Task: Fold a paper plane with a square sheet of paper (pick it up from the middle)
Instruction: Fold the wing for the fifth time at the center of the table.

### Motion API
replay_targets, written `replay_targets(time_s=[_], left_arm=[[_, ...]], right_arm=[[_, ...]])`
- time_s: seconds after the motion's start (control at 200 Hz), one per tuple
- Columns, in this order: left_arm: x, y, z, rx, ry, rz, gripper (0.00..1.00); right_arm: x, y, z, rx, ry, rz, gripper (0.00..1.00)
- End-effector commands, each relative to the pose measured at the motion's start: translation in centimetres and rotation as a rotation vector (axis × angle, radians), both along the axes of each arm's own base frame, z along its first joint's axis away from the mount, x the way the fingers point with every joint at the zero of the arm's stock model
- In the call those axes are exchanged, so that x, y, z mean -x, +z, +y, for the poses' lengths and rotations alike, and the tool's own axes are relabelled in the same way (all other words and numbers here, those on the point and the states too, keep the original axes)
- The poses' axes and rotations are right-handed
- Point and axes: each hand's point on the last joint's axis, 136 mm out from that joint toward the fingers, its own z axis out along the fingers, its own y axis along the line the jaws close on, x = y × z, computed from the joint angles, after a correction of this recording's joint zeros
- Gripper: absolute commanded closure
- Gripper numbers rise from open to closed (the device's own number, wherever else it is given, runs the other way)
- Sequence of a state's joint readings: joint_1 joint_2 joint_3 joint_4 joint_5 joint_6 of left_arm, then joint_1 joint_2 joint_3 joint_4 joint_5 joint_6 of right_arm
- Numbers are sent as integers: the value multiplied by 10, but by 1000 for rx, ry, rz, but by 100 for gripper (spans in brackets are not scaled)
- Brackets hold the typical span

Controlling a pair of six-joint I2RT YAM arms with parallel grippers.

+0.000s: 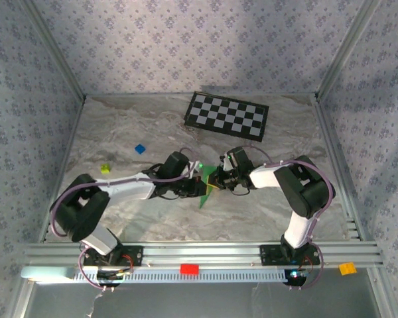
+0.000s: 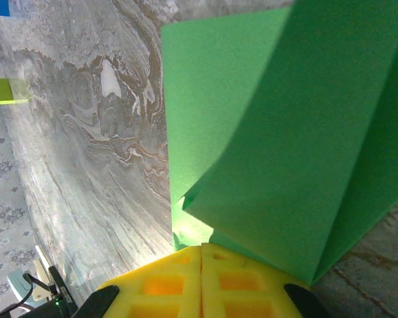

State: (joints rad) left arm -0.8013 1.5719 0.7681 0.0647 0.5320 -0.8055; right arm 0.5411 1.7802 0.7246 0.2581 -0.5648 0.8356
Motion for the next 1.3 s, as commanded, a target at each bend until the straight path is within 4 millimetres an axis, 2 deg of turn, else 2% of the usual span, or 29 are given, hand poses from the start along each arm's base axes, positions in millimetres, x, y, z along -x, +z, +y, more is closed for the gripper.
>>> replay_targets(time_s=[0.0,0.205,0.355,0.695,0.955,1.294], left_arm=[[-2,3,-16,23,-26,7,94],[-10,-16,-23,-24,-9,23,95],[-11,-36,-16,-98,0,36,96],[12,-70,8,-181,1,109,97],[35,-82,25,-217,-15,142,97],[59,-83,45,-289,-62,147,97]], right_arm=[[24,-53,-28,184,-52,113,92],[25,-53,-29,185,-53,114,92],[26,-53,-30,185,-53,114,92],[27,-56,-35,194,-61,121,92],[27,-57,-36,198,-61,123,92],[27,-58,-38,201,-63,124,92]])
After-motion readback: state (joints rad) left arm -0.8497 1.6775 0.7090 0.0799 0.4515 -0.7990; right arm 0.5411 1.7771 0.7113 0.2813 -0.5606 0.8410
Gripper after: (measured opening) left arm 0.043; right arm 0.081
